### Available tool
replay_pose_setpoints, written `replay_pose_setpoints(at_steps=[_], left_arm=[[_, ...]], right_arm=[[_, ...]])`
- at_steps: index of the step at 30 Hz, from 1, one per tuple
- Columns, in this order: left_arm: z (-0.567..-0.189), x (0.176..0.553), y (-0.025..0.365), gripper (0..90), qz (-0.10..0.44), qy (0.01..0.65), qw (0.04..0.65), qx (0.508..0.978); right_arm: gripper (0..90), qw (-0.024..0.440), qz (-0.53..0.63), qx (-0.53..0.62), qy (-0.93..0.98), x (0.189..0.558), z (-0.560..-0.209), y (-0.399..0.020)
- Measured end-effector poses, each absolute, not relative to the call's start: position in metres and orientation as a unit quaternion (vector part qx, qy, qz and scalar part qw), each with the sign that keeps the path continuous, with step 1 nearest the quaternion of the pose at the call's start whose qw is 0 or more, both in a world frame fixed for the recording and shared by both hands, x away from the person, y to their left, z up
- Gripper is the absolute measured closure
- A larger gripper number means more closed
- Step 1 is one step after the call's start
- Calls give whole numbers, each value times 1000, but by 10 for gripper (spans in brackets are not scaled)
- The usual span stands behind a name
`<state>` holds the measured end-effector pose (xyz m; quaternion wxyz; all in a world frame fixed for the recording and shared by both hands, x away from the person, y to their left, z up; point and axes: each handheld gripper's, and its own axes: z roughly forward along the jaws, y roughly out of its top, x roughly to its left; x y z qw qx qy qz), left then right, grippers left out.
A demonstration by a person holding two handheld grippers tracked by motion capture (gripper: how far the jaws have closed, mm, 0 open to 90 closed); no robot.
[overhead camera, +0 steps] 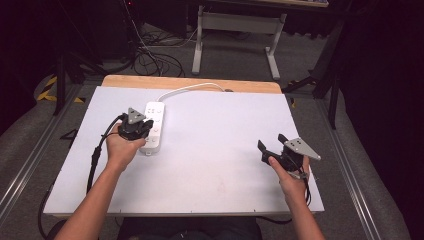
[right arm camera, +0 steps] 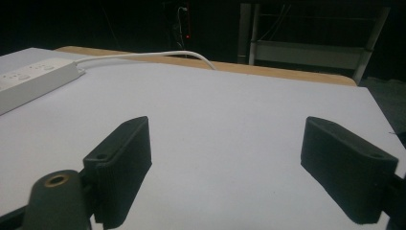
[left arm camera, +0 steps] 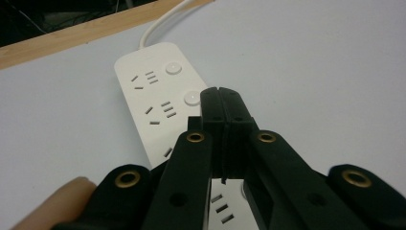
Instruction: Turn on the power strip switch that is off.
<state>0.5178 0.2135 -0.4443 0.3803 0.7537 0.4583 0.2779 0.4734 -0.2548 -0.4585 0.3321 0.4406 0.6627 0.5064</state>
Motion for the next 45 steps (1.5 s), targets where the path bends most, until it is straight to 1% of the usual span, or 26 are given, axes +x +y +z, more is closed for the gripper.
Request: replay_pose_setpoints(at_steps=[20, 26, 42, 45], left_arm=[[-461, 538, 205, 900, 261, 475, 349, 764], [-464, 539, 203, 900, 260, 477, 338, 769], [-465, 539, 205, 900, 247, 490, 339, 764], [-466, 539, 202, 900, 256, 484, 332, 768]], right_arm=[[183, 329, 508, 440, 663, 473, -459, -255], [183, 329, 508, 440, 663, 473, -459, -256], [184, 327, 507, 443, 663, 472, -458, -255], [184, 327, 505, 445, 663, 472, -458, -255]])
